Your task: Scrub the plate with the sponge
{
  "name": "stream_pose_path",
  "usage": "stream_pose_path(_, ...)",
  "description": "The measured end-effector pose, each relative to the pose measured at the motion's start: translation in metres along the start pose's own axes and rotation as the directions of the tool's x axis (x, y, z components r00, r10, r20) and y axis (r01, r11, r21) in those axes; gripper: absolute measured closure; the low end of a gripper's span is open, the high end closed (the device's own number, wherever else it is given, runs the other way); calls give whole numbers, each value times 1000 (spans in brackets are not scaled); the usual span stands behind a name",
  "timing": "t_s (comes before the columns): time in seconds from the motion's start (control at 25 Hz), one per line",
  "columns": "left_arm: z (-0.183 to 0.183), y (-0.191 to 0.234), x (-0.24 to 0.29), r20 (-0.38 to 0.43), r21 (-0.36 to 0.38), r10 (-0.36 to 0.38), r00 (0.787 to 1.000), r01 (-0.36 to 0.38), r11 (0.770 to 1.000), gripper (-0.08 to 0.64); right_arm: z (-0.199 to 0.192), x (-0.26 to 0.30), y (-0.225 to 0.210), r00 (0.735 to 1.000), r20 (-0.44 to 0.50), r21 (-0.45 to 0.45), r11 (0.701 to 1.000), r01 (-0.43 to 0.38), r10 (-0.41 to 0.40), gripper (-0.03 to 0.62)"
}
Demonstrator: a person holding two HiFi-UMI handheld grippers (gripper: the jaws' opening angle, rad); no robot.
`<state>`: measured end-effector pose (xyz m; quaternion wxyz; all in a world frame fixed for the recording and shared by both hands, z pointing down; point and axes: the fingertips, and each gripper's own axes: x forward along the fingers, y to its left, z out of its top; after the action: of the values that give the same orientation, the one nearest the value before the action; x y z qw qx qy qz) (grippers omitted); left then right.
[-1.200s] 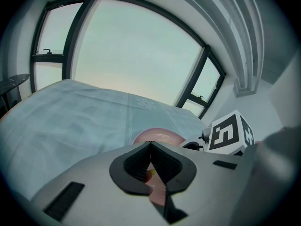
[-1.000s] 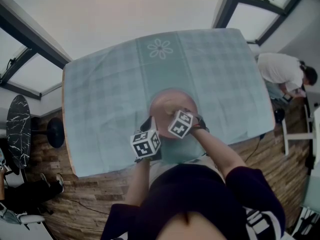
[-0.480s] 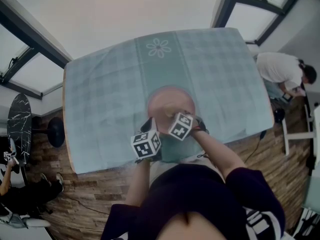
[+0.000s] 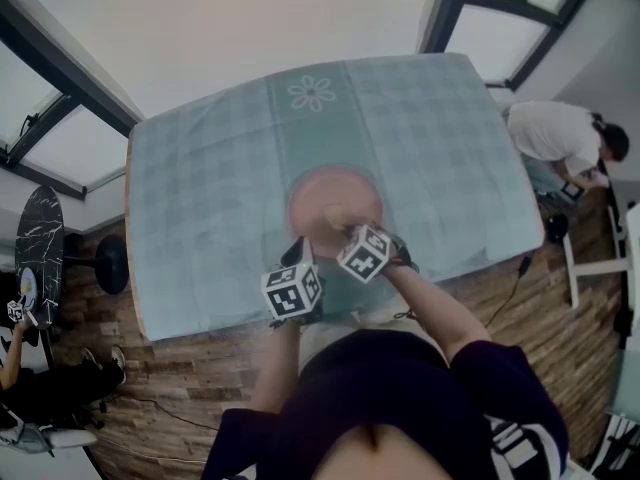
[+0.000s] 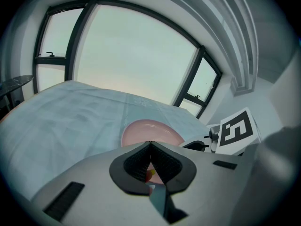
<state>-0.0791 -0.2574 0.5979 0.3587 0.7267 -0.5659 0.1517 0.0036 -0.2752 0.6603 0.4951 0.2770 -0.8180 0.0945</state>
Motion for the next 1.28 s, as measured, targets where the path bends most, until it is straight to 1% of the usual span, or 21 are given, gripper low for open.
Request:
stream_pose_path(0.28, -20, -17, -16, 8, 12, -12, 1000, 12, 1000, 551, -12, -32, 15, 997, 79, 80, 997, 19, -26, 557)
stream_pose_path(0.36, -27, -20, -22, 9, 14, -13, 1000, 13, 1000, 551, -13, -43, 22, 993, 117, 109, 994, 21, -34, 557)
stream_pose_path(0.48, -36, -27, -31, 14, 13, -16, 1000, 16, 1000, 551, -14, -61, 28, 982, 185, 163, 986, 20, -51, 557)
stream_pose_path(0.6, -47, -35, -40, 23, 17, -19, 1000, 19, 1000, 551, -19, -81, 37, 969, 239, 251, 968, -2, -60, 557)
stream_pose_path(0.68, -55, -40, -46, 29, 20, -22, 999, 21, 1000, 551, -22, -95, 44, 959, 276, 286, 958, -16, -66, 557)
stream_pose_path(1.12, -102, -70, -84, 36, 62, -30, 999, 28, 998, 551, -50, -151, 75, 908, 400, 388, 921, -47, -122, 557)
stream_pose_path(1.28, -115, -81, -99, 42, 73, -38, 998, 35, 997, 551, -58, -168, 86, 891, 434, 395, 917, -57, -132, 557)
